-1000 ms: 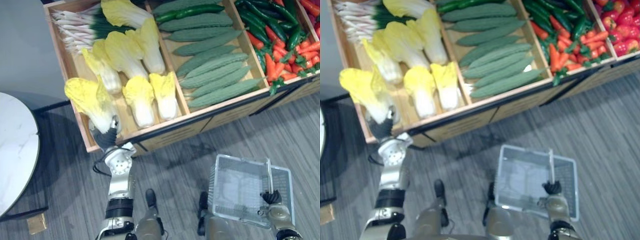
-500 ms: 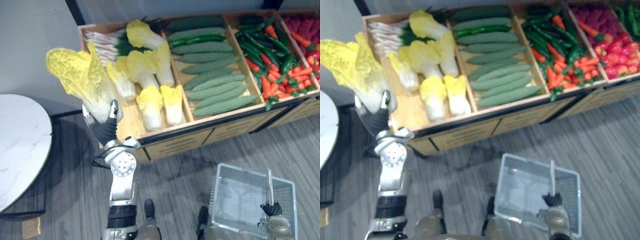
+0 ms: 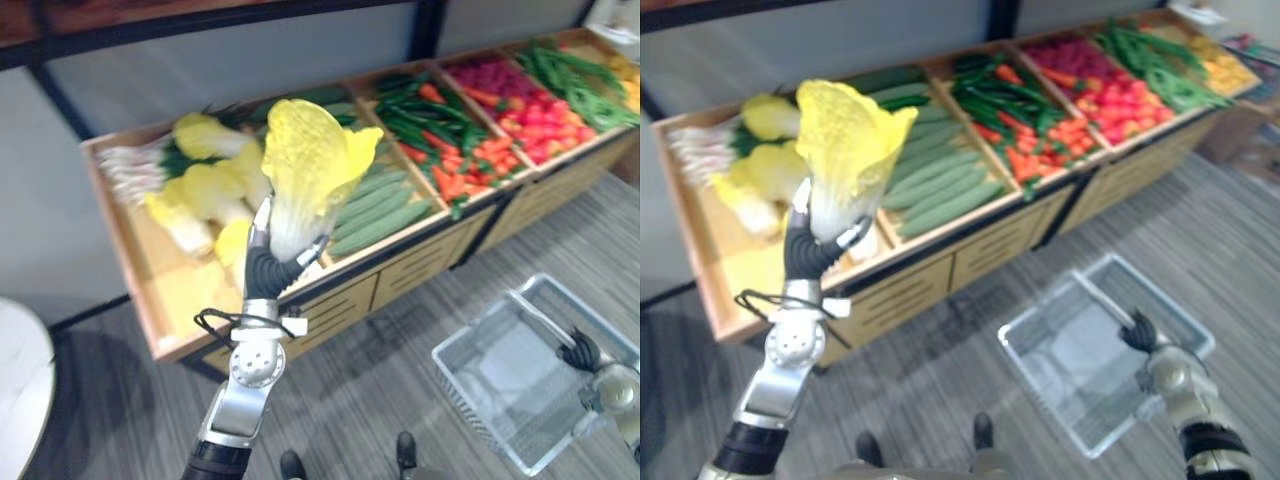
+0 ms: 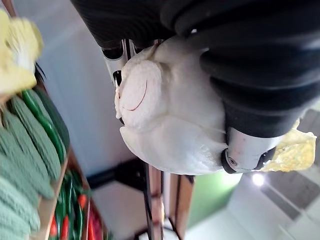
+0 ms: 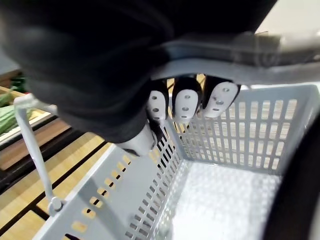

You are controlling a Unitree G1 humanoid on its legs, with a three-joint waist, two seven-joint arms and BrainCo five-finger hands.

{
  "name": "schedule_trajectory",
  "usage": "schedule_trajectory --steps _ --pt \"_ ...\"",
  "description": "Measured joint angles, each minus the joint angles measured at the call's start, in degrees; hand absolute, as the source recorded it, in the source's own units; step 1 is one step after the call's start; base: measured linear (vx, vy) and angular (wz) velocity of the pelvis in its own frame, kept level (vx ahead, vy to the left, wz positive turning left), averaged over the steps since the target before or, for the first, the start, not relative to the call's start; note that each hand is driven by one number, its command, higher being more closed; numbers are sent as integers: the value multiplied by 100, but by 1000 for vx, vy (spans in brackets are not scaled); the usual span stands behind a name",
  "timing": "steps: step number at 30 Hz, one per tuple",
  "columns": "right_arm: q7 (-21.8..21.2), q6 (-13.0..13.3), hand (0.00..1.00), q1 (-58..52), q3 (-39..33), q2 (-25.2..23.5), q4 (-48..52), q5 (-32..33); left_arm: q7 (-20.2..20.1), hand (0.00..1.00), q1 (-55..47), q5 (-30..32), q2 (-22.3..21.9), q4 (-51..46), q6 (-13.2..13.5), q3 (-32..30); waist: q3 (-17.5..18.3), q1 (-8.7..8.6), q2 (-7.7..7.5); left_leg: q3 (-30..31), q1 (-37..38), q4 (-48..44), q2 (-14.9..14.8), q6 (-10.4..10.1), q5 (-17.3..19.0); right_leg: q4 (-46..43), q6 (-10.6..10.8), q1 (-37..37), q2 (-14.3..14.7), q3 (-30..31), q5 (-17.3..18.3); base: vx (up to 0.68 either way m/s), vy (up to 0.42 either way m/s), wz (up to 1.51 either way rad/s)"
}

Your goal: Pick vegetable in the basket

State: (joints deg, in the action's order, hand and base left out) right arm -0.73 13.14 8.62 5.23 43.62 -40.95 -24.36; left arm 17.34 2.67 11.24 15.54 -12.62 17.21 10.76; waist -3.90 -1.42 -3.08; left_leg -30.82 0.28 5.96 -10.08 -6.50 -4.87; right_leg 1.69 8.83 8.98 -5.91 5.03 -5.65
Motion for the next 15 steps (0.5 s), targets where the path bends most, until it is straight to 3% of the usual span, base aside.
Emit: schedule_trajectory --steps 7,9,15 --pt "-383 220 100 94 777 132 1026 224 -954 100 -6 -903 739 -150 353 1062 110 -20 150 -929 502 -22 -241 -175 132 -11 -96 5 355 689 -98 46 -46 -65" --pt "-480 242 100 102 1118 353 1474 432 -1268 100 26 -1163 936 -445 480 1464 202 7 258 -1271 625 -16 -328 -324 241 -65 -98 39 493 902 -87 -34 -63 -52" --pt "-583 470 100 255 1693 486 2061 472 -1786 100 642 -1539 1335 -539 596 2352 318 -21 304 -1978 894 -41 -452 -449 238 -119 -101 122 705 1259 -86 -33 -30 -43"
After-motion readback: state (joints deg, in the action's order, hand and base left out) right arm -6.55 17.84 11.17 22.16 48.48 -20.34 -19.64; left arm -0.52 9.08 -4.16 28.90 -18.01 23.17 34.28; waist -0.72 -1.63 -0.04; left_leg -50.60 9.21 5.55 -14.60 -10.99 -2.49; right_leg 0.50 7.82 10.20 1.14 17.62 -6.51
